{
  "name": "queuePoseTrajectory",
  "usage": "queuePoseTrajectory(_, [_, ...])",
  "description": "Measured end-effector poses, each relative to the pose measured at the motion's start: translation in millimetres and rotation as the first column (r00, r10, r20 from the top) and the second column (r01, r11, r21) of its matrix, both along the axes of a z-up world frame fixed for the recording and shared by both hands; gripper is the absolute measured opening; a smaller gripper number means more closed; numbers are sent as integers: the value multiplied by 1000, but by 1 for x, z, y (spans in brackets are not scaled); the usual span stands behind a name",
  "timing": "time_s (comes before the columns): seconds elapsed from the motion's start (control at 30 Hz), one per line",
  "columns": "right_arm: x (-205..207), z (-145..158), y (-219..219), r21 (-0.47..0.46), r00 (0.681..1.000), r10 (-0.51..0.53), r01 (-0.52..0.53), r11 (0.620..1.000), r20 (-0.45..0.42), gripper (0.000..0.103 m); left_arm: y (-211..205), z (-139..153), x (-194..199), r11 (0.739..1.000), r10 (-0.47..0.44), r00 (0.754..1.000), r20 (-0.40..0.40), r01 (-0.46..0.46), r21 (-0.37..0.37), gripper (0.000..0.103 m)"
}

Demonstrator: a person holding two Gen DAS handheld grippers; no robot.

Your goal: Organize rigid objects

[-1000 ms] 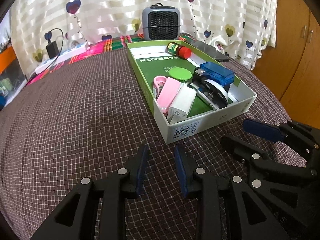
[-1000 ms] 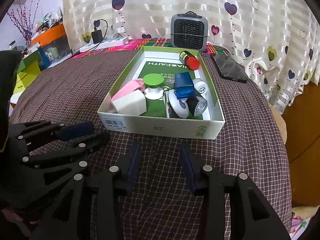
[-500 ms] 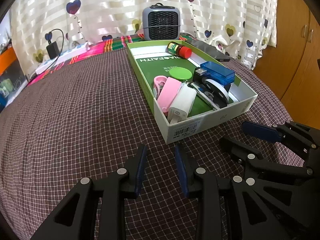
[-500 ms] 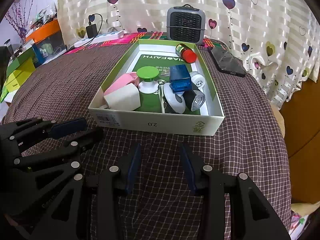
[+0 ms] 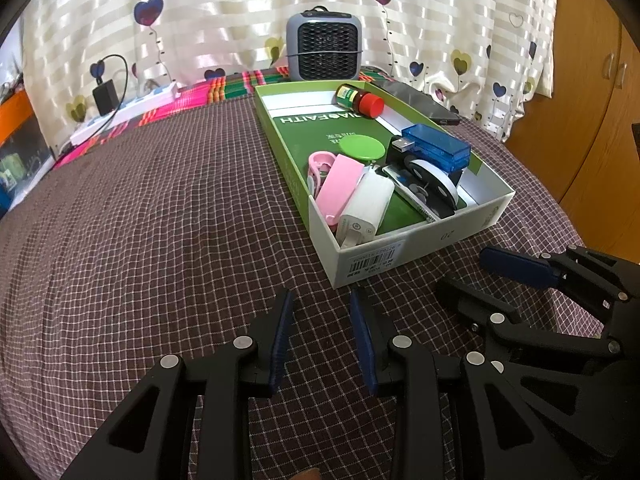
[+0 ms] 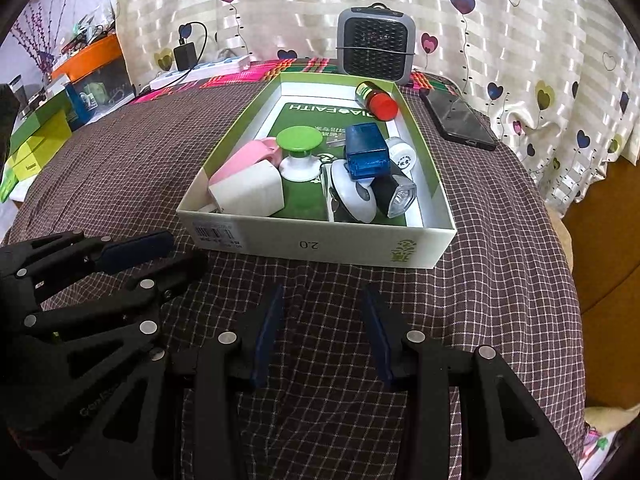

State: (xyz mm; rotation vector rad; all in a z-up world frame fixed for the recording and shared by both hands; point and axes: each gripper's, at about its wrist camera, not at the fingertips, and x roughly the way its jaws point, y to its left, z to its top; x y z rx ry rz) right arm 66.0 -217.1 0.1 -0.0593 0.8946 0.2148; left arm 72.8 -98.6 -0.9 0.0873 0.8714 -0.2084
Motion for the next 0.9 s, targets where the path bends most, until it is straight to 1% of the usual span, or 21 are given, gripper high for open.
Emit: queuePoseTrajectory(0.9, [0, 0, 1, 2, 1000, -1, 1, 1000, -1, 44, 1, 0, 0, 1000, 0, 1000, -1, 0, -5, 30])
